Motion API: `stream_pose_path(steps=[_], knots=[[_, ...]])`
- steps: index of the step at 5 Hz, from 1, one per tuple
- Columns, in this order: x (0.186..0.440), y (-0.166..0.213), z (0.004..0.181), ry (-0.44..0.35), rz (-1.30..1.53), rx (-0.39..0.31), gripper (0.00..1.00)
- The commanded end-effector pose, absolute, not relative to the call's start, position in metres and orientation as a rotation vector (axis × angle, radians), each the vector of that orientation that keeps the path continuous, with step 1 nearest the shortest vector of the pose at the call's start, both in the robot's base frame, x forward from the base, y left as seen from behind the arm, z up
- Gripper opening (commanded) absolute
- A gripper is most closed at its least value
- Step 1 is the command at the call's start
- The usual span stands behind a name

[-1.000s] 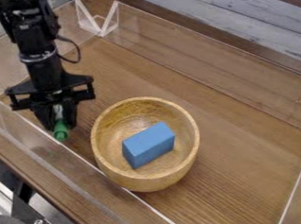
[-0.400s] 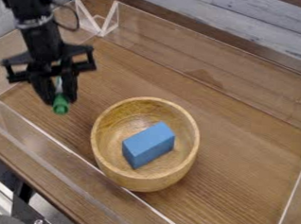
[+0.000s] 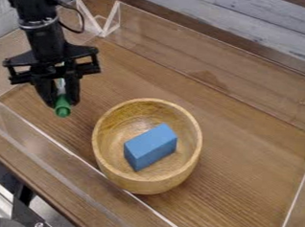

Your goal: Put the green marker in the brown bowl

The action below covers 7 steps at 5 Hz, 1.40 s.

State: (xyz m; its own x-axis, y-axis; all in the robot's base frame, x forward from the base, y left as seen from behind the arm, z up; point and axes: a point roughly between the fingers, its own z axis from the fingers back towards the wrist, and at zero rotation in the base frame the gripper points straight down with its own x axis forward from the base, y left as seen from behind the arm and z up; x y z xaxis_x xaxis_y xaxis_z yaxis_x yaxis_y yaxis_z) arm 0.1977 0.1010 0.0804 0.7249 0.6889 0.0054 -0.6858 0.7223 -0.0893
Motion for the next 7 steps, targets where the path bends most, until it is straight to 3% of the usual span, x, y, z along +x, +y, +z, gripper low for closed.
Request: stream_pose_path(steps=[1, 2, 7], knots=[[0.203, 0.102, 0.082, -0.063, 0.755, -0.06, 0.0], [0.204, 0.101, 0.079, -0.055, 0.76, -0.05, 1.0], [0.206, 0.101, 0.042, -0.061, 0.818, -0.064, 1.0]])
